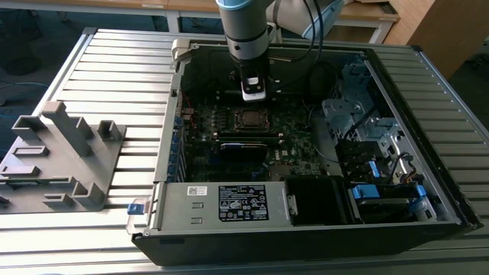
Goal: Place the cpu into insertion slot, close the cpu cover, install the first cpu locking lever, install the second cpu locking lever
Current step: 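Install the first cpu locking lever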
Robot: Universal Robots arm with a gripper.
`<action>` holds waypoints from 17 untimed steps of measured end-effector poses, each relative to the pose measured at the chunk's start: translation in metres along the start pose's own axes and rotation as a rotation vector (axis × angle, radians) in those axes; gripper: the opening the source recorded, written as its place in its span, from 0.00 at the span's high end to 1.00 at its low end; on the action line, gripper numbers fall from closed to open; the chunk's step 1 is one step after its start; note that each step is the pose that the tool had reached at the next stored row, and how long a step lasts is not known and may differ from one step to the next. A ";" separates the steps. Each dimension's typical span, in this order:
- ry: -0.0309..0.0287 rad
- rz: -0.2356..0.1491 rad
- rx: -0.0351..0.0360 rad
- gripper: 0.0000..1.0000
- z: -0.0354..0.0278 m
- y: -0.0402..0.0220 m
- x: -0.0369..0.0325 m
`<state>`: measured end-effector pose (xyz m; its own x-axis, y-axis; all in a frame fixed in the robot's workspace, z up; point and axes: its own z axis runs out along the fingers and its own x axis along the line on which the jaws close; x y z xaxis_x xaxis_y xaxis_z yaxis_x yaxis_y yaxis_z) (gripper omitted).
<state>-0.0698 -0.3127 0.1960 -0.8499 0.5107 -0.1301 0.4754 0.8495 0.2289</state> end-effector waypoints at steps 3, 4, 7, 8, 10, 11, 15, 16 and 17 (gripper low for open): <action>0.0011 0.000 -0.0018 0.89 0.0000 -0.0002 0.0004; 0.0010 0.000 -0.0020 0.89 0.0000 -0.0003 0.0004; -0.0011 0.000 -0.0032 0.89 0.0006 -0.0007 0.0004; -0.0021 0.000 -0.0038 0.89 0.0009 -0.0008 0.0004; -0.0038 0.000 -0.0048 0.89 0.0011 -0.0013 0.0003; -0.0042 0.000 -0.0051 0.89 0.0012 -0.0014 0.0002; -0.0049 -0.001 -0.0055 0.89 0.0013 -0.0014 0.0001; -0.0052 -0.001 -0.0058 0.89 0.0013 -0.0016 0.0001; -0.0053 -0.001 -0.0057 0.89 0.0013 -0.0019 -0.0002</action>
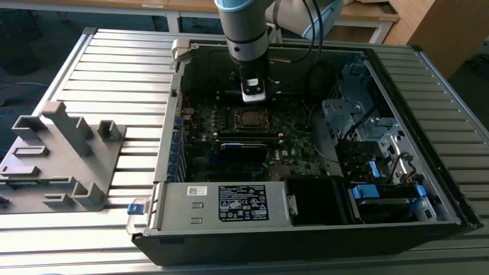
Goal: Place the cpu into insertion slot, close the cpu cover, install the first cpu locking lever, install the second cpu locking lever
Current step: 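Install the first cpu locking lever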
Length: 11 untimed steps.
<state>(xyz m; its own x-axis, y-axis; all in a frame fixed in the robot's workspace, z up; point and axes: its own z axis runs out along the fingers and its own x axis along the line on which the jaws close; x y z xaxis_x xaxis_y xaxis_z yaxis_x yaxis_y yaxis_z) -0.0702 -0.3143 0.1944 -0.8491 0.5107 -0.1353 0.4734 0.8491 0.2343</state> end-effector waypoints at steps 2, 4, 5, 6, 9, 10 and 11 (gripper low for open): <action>-0.0001 0.000 -0.0001 0.89 0.0000 -0.0006 -0.0007; -0.0003 0.000 -0.0003 0.89 0.0000 -0.0012 -0.0012; -0.0004 0.000 -0.0003 0.89 0.0000 -0.0015 -0.0014; -0.0007 -0.001 -0.0005 0.89 0.0000 -0.0017 -0.0015; -0.0014 -0.001 -0.0009 0.89 0.0001 -0.0024 -0.0021; -0.0016 -0.001 -0.0010 0.89 0.0001 -0.0026 -0.0023; -0.0018 -0.002 -0.0011 0.89 0.0001 -0.0028 -0.0025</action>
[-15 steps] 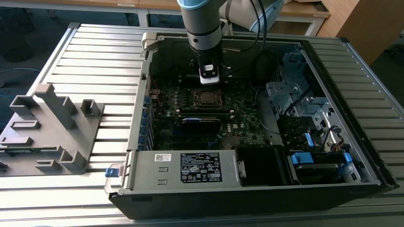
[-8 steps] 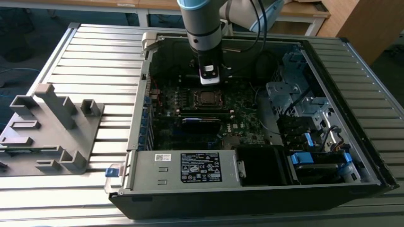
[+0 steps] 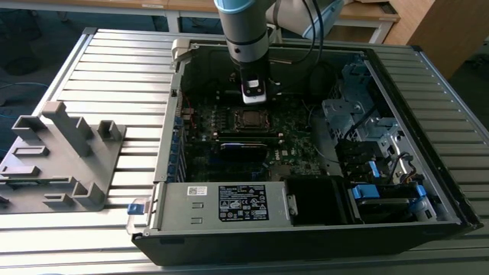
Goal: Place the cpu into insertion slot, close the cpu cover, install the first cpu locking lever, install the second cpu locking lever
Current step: 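Install the first cpu locking lever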
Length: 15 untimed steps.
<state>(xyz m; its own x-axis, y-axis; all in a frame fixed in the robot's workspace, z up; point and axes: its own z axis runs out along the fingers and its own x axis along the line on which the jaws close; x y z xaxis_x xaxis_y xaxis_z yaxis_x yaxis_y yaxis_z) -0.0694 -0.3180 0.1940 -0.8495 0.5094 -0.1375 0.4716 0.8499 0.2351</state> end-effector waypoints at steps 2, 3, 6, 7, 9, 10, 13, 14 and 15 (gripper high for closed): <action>-0.0006 0.000 -0.0004 0.89 0.0001 -0.0004 -0.0002; -0.0011 0.000 -0.0006 0.89 0.0002 -0.0005 -0.0002; -0.0033 -0.002 -0.0018 0.89 0.0006 -0.0008 -0.0003; -0.0042 -0.002 -0.0024 0.89 0.0009 -0.0009 -0.0003; -0.0060 -0.002 -0.0039 0.89 0.0017 -0.0010 -0.0001; -0.0066 -0.002 -0.0047 0.89 0.0021 -0.0010 -0.0001; -0.0071 -0.002 -0.0041 0.89 0.0023 -0.0011 -0.0001; -0.0071 -0.002 -0.0042 0.89 0.0024 -0.0010 -0.0003; -0.0072 -0.002 -0.0042 0.89 0.0025 -0.0009 -0.0006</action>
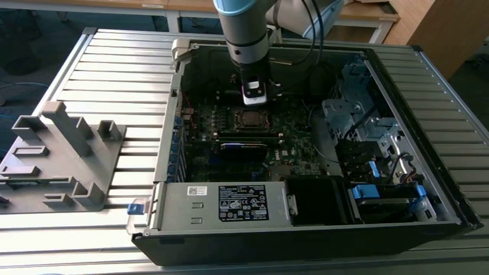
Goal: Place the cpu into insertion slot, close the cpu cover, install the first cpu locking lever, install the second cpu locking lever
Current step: 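Install the first cpu locking lever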
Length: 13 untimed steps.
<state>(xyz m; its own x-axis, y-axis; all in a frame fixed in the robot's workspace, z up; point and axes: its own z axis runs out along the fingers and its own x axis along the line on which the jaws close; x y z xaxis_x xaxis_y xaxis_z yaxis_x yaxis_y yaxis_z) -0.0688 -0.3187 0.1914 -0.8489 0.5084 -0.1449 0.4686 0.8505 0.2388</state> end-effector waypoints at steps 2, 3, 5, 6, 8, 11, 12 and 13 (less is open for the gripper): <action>0.0002 0.000 -0.0004 0.89 0.0003 0.0003 -0.0006; 0.0003 0.000 -0.0007 0.89 0.0004 0.0005 -0.0009; 0.0004 0.000 -0.0010 0.89 0.0006 0.0007 -0.0013; 0.0004 0.000 -0.0010 0.89 0.0006 0.0008 -0.0013; 0.0008 0.000 -0.0011 0.89 0.0003 0.0009 -0.0014; 0.0013 0.001 -0.0013 0.89 -0.0041 0.0020 -0.0021; 0.0013 0.001 -0.0012 0.89 -0.0069 0.0026 -0.0025; 0.0013 0.001 -0.0013 0.89 -0.0096 0.0033 -0.0029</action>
<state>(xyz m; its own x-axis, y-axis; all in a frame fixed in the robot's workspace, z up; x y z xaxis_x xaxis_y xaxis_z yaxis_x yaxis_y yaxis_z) -0.0671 -0.3186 0.2019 -0.8489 0.5087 -0.1435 0.4687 0.8500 0.2402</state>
